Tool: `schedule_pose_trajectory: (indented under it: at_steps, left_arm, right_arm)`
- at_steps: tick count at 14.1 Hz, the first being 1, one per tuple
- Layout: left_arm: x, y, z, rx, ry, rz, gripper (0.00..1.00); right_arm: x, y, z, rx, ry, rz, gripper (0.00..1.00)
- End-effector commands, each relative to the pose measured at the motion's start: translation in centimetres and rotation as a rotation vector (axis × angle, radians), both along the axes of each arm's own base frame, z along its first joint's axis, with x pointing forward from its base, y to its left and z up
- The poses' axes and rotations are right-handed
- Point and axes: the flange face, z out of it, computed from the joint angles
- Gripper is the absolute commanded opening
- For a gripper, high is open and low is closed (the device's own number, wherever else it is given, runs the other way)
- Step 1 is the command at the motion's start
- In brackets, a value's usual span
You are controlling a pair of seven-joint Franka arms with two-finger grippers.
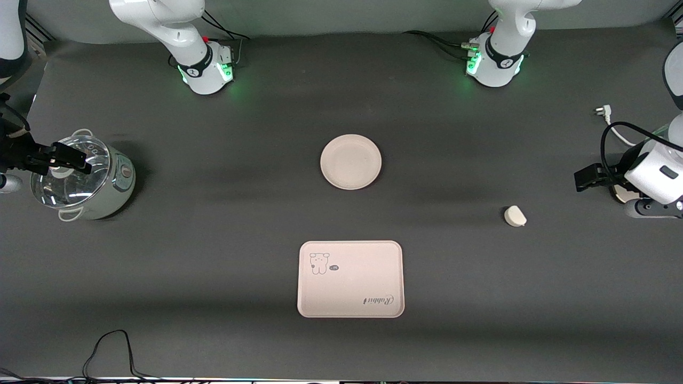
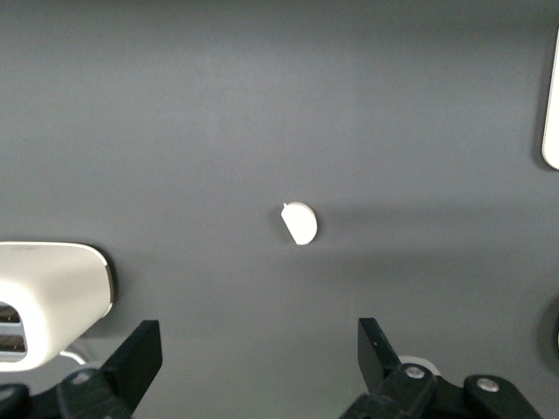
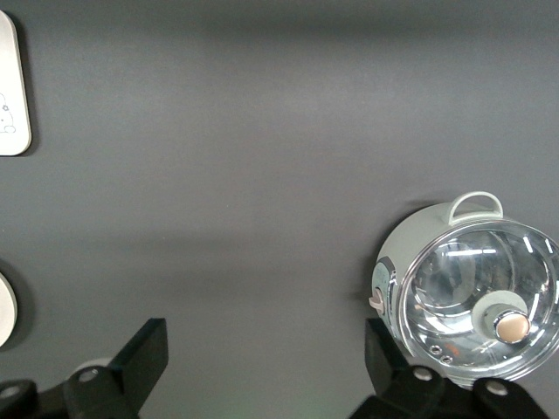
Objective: Place bun in plate and plate on tray
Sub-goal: 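Move the left gripper down over the white bun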
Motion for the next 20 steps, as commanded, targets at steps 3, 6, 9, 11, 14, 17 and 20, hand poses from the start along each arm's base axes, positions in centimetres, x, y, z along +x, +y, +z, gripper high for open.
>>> schedule_pose_trajectory:
  at_steps: [3,6,9,11,14,17,20]
  left_arm:
    - [-0.3,0.4,1.4,0.016,-0.002,0.003,1.00]
    - [-0.3,0.4,1.4,0.015,0.003,0.009,1.00]
    - [-0.6,0.5,1.0,0.018,0.033,0.009,1.00]
    - [-0.3,0.6,0.8,0.025,0.027,0.006,1.00]
    - [0.3,-0.1,-0.5,0.023,0.037,-0.001,1.00]
    - [2.3,0.3,-5.7,0.010,0.088,0.006,1.00]
    - [3.4,0.0,-9.9,-0.006,0.121,0.003,1.00]
  right_arm:
    - [-0.4,0.2,0.2,-0.019,-0.004,0.020,1.00]
    - [-0.4,0.2,0.1,-0.019,-0.002,0.020,1.00]
    - [-0.4,0.2,0.1,-0.020,-0.002,0.022,1.00]
    - [-0.4,0.2,0.0,-0.018,0.001,0.020,1.00]
    - [-0.4,0.2,0.0,-0.020,0.001,0.020,1.00]
    - [-0.4,0.2,0.0,-0.018,0.001,0.020,1.00]
    - [-0.4,0.2,0.0,-0.020,0.001,0.020,1.00]
